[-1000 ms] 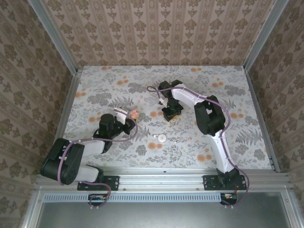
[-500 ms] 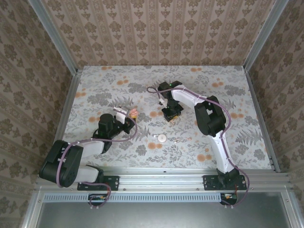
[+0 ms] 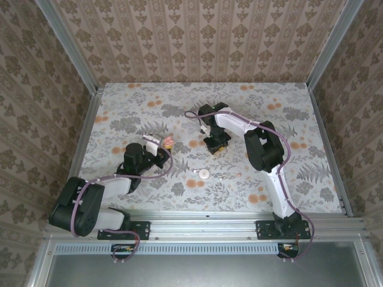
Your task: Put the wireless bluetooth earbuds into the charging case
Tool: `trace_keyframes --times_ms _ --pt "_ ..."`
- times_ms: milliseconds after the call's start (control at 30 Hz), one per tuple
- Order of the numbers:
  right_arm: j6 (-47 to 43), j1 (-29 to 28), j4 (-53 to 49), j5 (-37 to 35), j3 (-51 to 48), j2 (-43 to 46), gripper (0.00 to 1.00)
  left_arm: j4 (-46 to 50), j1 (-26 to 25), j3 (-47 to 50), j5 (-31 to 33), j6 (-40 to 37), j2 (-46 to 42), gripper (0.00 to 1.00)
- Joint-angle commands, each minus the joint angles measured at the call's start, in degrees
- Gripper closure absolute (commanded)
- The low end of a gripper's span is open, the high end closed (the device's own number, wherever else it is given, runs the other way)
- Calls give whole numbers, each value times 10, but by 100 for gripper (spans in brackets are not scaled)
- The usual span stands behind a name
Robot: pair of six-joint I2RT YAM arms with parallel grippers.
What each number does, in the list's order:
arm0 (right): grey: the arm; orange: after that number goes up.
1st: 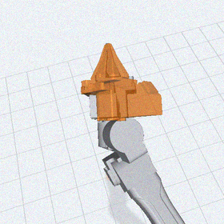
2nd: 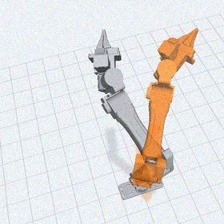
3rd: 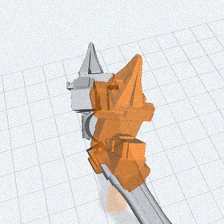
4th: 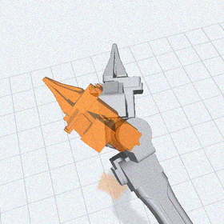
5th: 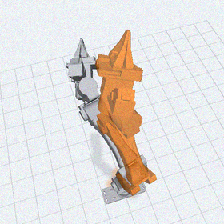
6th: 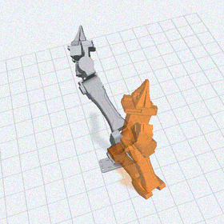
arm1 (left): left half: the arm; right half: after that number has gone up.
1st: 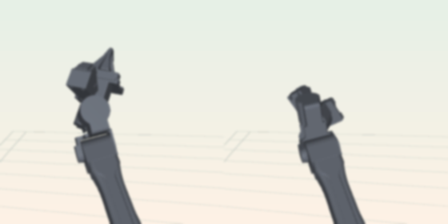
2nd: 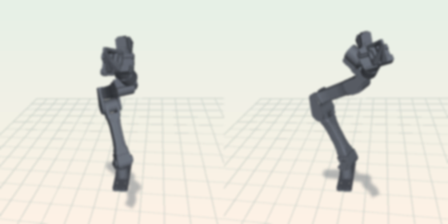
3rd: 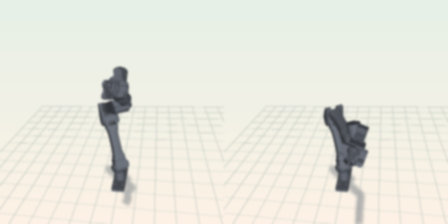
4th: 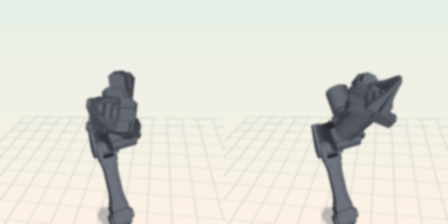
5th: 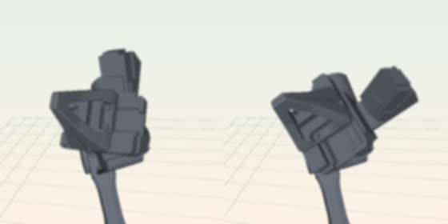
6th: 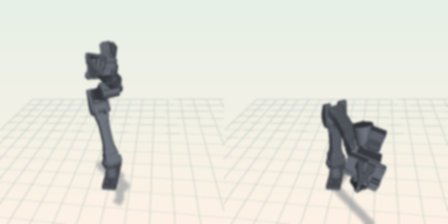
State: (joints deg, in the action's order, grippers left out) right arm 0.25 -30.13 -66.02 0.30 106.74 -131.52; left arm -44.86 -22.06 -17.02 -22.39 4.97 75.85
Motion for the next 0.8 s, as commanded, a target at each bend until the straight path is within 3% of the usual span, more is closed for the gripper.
trace_keyframes --times_ms 0,233,400,767 --pt "9 -5 -34 -19 -5 16 71 15 4 4 5 1 -17 87" --pt "12 -5 -7 -21 -20 32 76 19 4 4 7 -1 -22 87" --pt "14 -5 8 -21 -26 40 72 21 4 4 7 -1 -24 87" --pt "15 -5 43 -14 -47 64 79 23 4 7 8 -1 -25 87"
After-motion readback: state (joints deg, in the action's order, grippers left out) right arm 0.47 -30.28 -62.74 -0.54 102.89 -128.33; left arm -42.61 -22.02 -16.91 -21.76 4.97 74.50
